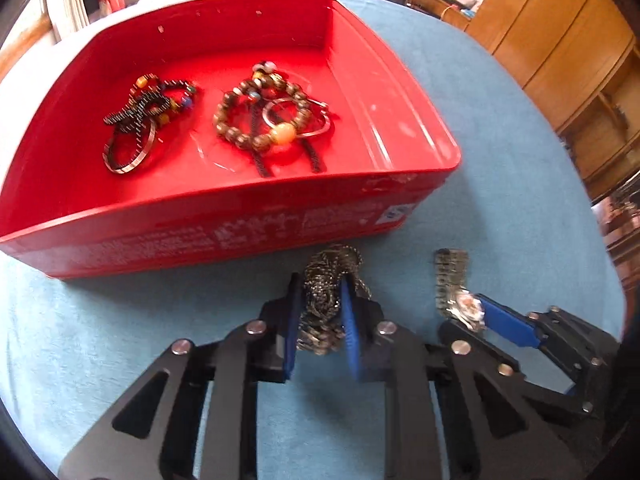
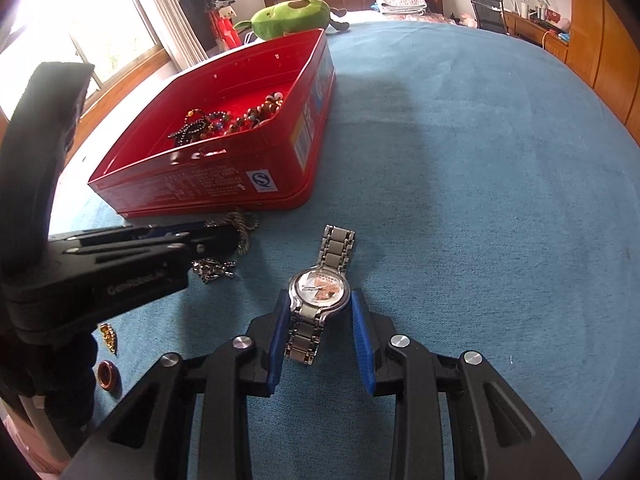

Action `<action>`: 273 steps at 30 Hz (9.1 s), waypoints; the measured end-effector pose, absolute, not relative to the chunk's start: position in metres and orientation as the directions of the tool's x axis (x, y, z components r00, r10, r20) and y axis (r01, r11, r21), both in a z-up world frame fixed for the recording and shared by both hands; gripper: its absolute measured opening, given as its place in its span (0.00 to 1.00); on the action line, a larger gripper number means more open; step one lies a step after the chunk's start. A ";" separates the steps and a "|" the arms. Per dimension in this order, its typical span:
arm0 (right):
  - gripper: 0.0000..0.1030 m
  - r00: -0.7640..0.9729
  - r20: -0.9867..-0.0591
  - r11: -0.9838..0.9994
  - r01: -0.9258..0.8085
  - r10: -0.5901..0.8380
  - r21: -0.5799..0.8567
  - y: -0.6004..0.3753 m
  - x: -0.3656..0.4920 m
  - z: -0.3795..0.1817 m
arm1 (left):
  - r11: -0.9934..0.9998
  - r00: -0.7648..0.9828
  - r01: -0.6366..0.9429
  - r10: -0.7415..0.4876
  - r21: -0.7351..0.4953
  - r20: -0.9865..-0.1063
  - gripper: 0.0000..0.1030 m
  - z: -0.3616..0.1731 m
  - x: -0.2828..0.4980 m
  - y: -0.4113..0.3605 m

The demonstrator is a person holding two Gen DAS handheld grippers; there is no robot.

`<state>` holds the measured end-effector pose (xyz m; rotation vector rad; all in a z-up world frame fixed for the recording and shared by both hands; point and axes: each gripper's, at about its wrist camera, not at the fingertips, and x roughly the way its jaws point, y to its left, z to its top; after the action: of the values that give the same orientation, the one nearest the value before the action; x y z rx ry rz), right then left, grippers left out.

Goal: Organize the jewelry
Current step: 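Grasp the silver chain necklace with left tool while right tool grasps the wristwatch, then carry chain and wristwatch into the red tin and open both tools, then move both tools back toward the gold pendant and red ring, then grasp the red-brown ring with right tool while left tool grasps the gold pendant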

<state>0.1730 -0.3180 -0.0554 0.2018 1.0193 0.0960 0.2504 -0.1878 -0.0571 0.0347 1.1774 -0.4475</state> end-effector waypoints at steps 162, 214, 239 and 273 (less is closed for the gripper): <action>0.30 0.598 -0.759 0.962 -0.086 0.258 0.259 -0.277 0.344 0.042 | 0.918 0.507 0.287 -0.389 -0.275 -0.769 0.11 0.041 0.361 -0.099; 0.51 0.622 -0.775 0.990 -0.012 0.116 0.138 -0.272 0.301 0.033 | 0.980 0.612 0.175 -0.187 -0.099 -0.768 0.76 0.040 0.334 -0.072; 0.96 0.650 -0.730 0.978 -0.133 0.210 0.164 -0.232 0.167 0.035 | 0.978 0.707 0.177 -0.203 -0.108 -0.677 0.93 0.057 0.174 -0.023; 0.26 0.345 -0.875 0.920 -0.316 0.341 0.233 -0.140 0.128 -0.062 | 0.981 0.573 0.123 -0.192 -0.148 -0.797 0.93 -0.001 0.120 0.026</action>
<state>0.1275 -0.1404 -0.0624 0.0242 1.1412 0.4262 0.1202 0.0255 -0.0014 -0.0794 0.9436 -0.1847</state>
